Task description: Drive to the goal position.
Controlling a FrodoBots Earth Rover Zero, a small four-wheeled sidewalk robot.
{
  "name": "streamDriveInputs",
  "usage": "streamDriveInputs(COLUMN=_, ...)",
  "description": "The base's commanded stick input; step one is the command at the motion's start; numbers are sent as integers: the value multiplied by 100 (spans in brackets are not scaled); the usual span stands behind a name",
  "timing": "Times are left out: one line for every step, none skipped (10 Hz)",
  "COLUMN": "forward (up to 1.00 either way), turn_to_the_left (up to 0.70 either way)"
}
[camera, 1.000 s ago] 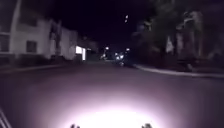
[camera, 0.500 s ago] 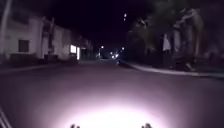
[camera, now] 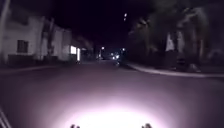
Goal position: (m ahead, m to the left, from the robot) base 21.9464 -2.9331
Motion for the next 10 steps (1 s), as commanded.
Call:
streamDriveInputs(forward=70, turn_to_the_left=0)
streamDriveInputs(forward=70, turn_to_the_left=-2)
streamDriveInputs(forward=70, turn_to_the_left=-31)
streamDriveInputs(forward=70, turn_to_the_left=-35)
streamDriveInputs(forward=70, turn_to_the_left=-25)
streamDriveInputs(forward=70, turn_to_the_left=-6)
streamDriveInputs(forward=70, turn_to_the_left=0)
streamDriveInputs(forward=70, turn_to_the_left=-5)
streamDriveInputs(forward=70, turn_to_the_left=-18)
streamDriveInputs(forward=70, turn_to_the_left=-31)
